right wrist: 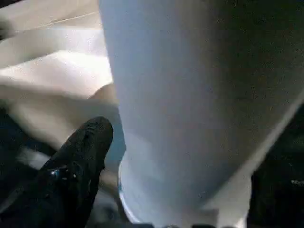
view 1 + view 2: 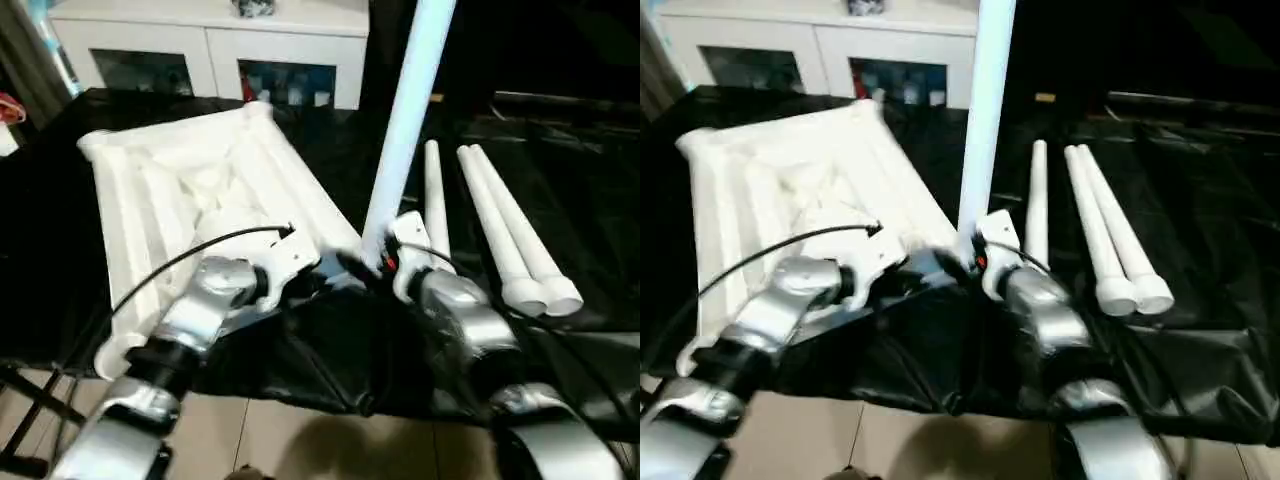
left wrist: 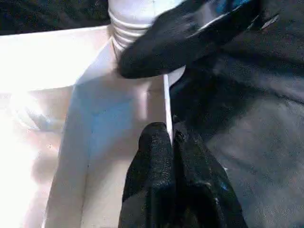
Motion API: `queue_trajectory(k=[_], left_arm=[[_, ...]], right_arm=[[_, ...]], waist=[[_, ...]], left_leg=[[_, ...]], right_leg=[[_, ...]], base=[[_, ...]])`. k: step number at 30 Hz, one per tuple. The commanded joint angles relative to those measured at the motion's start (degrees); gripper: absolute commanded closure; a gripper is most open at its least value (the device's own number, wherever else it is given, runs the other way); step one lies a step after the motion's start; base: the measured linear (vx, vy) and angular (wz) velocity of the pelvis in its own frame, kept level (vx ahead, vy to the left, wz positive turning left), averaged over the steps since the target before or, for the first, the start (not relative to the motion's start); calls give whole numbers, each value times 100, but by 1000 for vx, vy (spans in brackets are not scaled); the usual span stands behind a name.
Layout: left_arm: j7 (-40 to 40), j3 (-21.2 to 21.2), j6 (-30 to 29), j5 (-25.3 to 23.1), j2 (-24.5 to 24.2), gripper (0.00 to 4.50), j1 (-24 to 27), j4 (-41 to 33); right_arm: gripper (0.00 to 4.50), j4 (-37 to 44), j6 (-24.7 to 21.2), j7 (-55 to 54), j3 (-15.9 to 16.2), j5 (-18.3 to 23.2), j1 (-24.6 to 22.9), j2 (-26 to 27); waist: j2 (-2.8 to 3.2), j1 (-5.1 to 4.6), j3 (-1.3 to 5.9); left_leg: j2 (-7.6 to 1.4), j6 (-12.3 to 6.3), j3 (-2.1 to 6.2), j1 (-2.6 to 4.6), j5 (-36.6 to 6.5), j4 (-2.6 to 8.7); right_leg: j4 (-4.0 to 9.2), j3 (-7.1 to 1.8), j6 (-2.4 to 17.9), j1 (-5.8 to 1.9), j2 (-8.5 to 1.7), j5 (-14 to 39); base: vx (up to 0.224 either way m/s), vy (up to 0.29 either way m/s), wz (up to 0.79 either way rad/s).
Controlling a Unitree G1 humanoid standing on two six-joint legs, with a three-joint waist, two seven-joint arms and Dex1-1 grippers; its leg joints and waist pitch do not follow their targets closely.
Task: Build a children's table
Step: Rotate leg to tighten
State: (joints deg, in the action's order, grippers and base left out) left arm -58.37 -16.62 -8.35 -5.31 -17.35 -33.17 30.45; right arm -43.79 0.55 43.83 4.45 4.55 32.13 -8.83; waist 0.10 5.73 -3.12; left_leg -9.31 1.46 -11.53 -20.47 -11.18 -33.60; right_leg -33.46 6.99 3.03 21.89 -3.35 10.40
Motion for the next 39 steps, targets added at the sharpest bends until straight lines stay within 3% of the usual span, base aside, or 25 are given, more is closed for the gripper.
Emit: queue_trajectory(k=[1, 5, 10, 24, 29, 34, 37, 39], left_arm=[[-388, -208, 247, 92, 22, 450, -16, -166], [-748, -165, 316, 179, -157, 450, -20, -179], [-1057, -180, 358, 327, -259, 450, -11, -167], [-1374, -192, 438, 380, -456, 450, 56, -165], [-928, -48, 415, 347, -311, 450, 27, -79], [70, 219, 28, 306, 158, 450, -183, -1], [596, 240, -146, 195, 449, 450, -288, 77], [854, 215, -217, 93, 559, 450, -327, 134]], right_arm=[[58, 99, -164, 553, 254, 50, -162, -89], [58, 633, -276, 1572, 534, 165, -427, -510], [58, 1215, -586, 2467, 838, 289, -688, -872], [164, 1699, -940, 2936, 1042, 360, -872, -1033], [172, 1366, -839, 2199, 827, 205, -798, -690], [175, 618, -782, 638, 355, 125, -456, -109], [175, 98, -654, -353, 154, 22, -222, 251], [175, -123, -639, -730, 44, 5, -120, 420]], waist=[[44, 17, 363], [52, 78, 359], [24, 147, 363], [10, 207, 373], [16, 210, 372], [-5, 43, 316], [-10, -24, 322], [-7, -33, 332]], left_leg=[[-575, -372, 245, 71, -945, 390], [-580, -295, 250, 89, -1046, 395], [-568, -352, 251, 77, -974, 385], [-568, -324, 255, 87, -882, 379], [-568, -279, 259, 81, -881, 380], [-538, -16, 307, 110, -1349, 411], [-520, 0, 311, 118, -1387, 410], [-512, -59, 294, 117, -1272, 394]], right_leg=[[361, -475, 993, -268, -735, 1009], [393, -475, 939, -261, -745, 1315], [400, -469, 878, -265, -740, 1376], [401, -460, 831, -252, -738, 1438], [400, -463, 844, -243, -752, 1444], [529, -443, 689, -236, -789, 2461], [550, -451, 608, -225, -778, 2538], [531, -474, 674, -217, -779, 2301]], base=[[0, 0, 0], [0, 0, 0], [0, 0, 0], [0, 0, 0], [0, 0, 0], [0, 0, 0], [0, 0, 0], [0, 0, 0]])
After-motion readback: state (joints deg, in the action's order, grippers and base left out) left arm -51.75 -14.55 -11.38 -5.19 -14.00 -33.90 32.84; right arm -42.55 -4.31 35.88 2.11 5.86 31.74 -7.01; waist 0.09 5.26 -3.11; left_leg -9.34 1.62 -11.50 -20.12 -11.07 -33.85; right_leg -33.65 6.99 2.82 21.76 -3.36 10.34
